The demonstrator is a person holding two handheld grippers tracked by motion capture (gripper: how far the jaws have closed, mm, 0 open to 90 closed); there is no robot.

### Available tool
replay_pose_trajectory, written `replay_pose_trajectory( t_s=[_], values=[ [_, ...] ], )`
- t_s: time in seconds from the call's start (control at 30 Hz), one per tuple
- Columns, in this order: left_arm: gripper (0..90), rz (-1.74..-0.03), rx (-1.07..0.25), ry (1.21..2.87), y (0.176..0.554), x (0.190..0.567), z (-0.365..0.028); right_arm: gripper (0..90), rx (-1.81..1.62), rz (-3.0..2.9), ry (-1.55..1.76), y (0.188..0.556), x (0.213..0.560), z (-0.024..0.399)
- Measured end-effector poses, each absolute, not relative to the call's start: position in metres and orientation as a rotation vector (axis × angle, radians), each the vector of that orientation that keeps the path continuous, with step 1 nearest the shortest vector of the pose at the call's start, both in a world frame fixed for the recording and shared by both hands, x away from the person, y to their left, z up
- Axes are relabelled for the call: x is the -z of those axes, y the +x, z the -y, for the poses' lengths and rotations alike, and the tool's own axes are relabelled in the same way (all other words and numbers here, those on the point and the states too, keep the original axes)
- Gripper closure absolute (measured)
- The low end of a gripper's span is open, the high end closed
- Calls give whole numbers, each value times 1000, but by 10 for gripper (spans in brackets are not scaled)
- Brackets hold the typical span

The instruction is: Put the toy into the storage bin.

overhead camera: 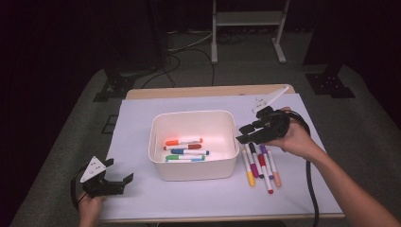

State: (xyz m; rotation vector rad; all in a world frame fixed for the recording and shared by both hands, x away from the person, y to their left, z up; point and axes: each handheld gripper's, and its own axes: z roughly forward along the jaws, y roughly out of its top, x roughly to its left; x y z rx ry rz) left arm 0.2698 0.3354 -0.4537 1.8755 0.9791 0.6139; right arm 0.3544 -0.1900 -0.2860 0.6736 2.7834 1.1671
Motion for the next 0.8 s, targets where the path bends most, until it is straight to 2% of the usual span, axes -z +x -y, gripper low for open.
replay_pose_trajectory(
  t_s=[0.3,0.57,0.8],
  values=[
    [0,-977,-620,1875,270,454,-335,579,-1106,-2741,809,352,326,234],
    [0,-977,-621,1876,270,454,-335,577,-1060,-2737,935,351,371,258],
    [0,-976,-622,1876,270,454,-335,578,-1019,-2719,1024,350,397,274]
  ],
)
